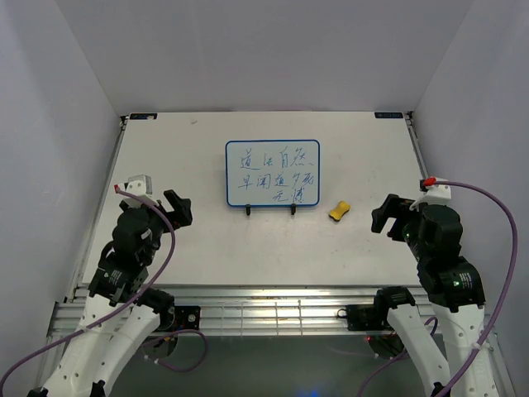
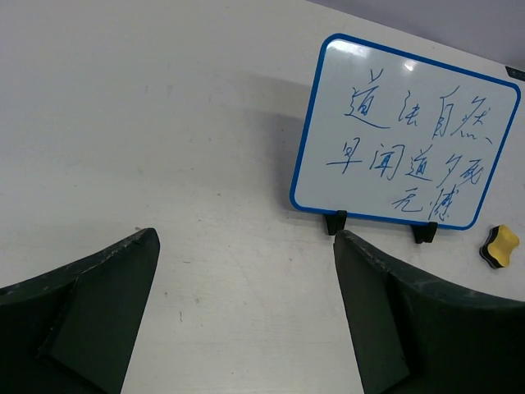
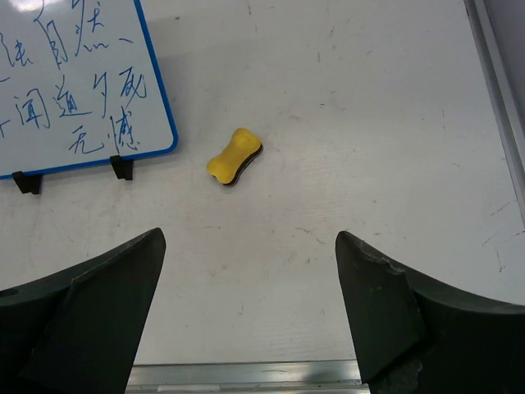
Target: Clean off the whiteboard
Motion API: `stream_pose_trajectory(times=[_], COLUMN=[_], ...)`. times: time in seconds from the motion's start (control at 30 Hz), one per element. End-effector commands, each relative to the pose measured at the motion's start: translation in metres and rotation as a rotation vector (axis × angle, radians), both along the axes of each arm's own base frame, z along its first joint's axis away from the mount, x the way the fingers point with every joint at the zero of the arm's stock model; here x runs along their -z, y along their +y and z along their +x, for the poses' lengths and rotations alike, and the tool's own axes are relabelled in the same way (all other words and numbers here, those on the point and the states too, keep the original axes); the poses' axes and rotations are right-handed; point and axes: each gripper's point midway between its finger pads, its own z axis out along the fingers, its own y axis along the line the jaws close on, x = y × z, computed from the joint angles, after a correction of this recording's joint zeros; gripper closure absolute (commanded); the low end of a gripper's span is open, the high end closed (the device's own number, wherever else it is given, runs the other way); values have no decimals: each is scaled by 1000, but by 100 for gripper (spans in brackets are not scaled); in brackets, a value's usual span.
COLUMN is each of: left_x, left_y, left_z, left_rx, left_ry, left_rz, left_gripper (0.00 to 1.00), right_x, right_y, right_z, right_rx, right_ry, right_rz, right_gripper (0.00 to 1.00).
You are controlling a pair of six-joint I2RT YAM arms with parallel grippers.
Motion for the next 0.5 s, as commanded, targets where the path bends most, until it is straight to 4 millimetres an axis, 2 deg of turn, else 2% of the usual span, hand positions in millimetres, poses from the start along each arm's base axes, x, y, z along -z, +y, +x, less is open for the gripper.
stream_pose_trajectory(times=[0.0, 0.17, 0.23, 0.3, 0.37, 0.4, 0.47], left_x=[-14, -9, -14, -13, -27, -27, -40], left_y=[-12, -31, -44, -65, -92, -101, -115], left_z=[0, 6, 9, 9, 6, 8, 11], left_rx=[70, 138, 168, 262, 404, 442, 507], left_ry=[-51, -1, 11, 32, -1, 0, -35], left_rz=[-14, -61, -130, -184, -252, -269, -319], left_gripper=[2, 2, 2, 2, 2, 2, 2], right_x=[-14, 1, -5, -14, -19, -23, -26], right_y=[10, 18, 17, 19, 25, 29, 37], right_z=[6, 13, 12, 9, 6, 4, 1], right_rx=[-53, -77, -83, -101, -141, -164, -215], right_ry=[-63, -82, -125, -164, -175, -184, -188], right_rz=[20, 52, 47, 50, 57, 58, 76], right_gripper=[10, 10, 10, 10, 10, 10, 10])
